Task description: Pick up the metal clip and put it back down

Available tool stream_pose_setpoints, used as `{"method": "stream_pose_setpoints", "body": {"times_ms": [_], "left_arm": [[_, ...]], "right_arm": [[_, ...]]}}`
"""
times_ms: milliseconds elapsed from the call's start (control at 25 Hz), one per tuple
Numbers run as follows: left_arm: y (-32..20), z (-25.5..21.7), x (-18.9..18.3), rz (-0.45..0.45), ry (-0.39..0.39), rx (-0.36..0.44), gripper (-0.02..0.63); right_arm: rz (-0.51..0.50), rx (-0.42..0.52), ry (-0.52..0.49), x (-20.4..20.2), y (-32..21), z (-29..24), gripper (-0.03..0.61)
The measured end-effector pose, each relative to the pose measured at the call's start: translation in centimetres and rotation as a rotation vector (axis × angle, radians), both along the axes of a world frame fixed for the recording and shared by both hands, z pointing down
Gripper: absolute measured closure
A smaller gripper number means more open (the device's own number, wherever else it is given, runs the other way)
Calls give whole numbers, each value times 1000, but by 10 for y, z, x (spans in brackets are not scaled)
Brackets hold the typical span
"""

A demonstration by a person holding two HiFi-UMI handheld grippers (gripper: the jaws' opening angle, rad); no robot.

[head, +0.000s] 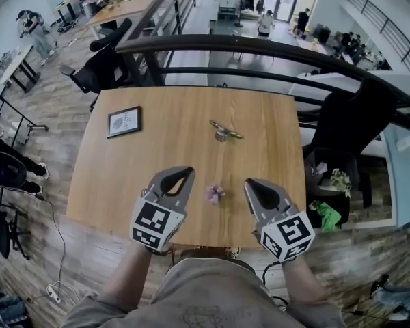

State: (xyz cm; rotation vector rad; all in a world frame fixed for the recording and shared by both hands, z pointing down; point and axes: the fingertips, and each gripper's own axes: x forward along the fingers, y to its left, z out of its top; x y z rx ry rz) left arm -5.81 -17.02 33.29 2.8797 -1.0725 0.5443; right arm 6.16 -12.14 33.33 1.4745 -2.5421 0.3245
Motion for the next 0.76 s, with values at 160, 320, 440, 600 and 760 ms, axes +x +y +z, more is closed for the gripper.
{"method": "stream_pose_setpoints", "body": {"times_ms": [160,320,440,600,760], "left_arm": [[6,0,4,7,17,-14,612],[10,-3,6,11,37,-16,612],[13,-2,7,19,31,-24,612],[8,-3,3,-2,50,-35,612],[5,-8,-2,-16,55,-28,612]], "right_arm": [[5,-18,-4,0,5,5,568],[-3,-22,3,-5,9,7,568],[-14,-21,12,-9,11,6,568],[-26,4,17,-16,10,-3,568],[-31,10,8,-19,9,-7,568]]}}
